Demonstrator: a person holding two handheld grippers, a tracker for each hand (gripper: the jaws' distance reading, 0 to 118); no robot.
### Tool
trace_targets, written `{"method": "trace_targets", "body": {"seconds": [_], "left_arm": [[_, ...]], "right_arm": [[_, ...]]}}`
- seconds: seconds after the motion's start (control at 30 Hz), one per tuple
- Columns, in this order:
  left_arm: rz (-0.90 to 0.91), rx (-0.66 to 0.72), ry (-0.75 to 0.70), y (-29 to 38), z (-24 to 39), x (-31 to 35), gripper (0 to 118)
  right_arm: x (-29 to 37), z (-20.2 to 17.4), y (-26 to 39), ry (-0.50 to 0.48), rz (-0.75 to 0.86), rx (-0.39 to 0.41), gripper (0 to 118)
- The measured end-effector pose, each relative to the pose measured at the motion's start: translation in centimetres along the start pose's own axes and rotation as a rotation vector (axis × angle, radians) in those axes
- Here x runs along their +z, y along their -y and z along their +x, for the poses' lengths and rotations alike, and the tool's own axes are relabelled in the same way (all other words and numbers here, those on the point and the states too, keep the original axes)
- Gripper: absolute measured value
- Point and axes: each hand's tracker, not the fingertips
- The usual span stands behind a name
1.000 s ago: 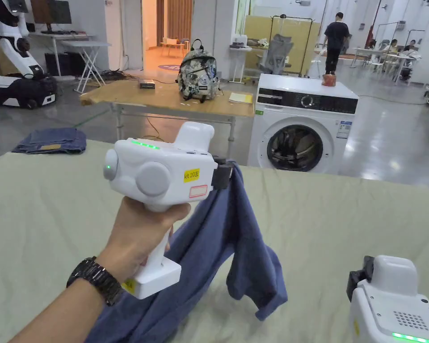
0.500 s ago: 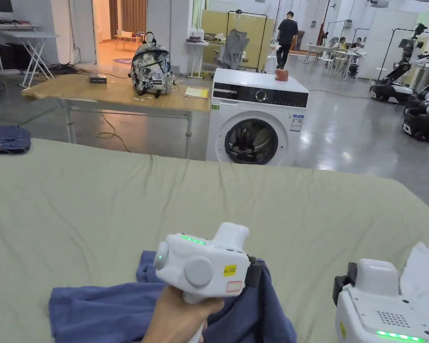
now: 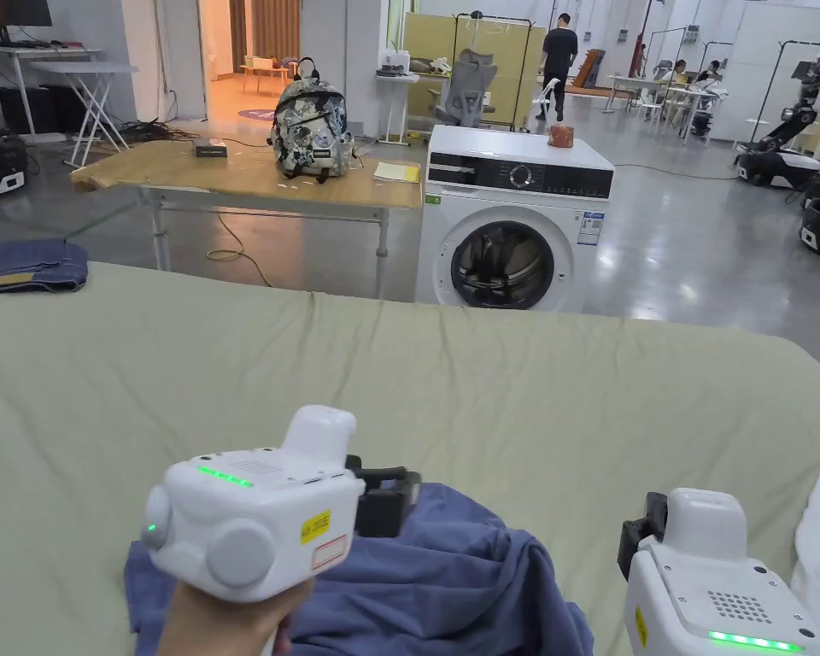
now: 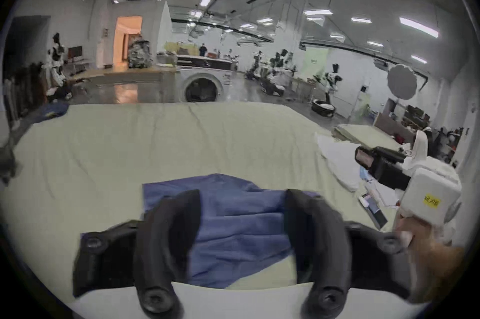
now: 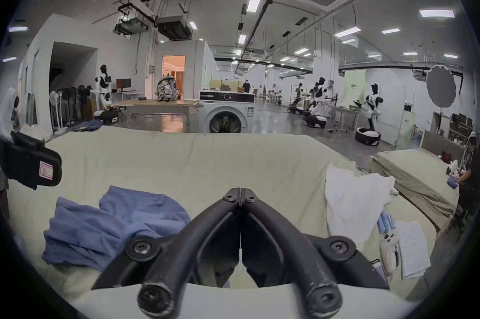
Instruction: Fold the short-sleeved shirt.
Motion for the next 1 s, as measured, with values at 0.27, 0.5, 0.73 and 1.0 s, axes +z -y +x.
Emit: {"method": "trace_targets", "body": {"seconds": [0.27, 0.5, 0.73, 1.0], "left_arm": [[-0.002, 0.093, -0.203, 5.3, -4.8, 3.6, 0], [-0.052, 0.251, -0.282, 4.9, -12.2, 4.1, 0], [-0.257, 0.37, -0.321, 2.5, -22.3, -0.1, 0], [-0.411, 0.455, -0.355, 4.6, -25.5, -5.2, 78]], "right_arm": [[0.0, -2.3, 0.2, -0.053, 0.005, -0.008, 0], [-0.4, -3.3, 0.3, -0.079, -0.004, -0.005, 0], [-1.1, -3.0, 0.2, -0.073, -0.012, 0.012, 0], [-1.9, -2.3, 1.2, -0.046, -0.045, 0.015, 0]]}}
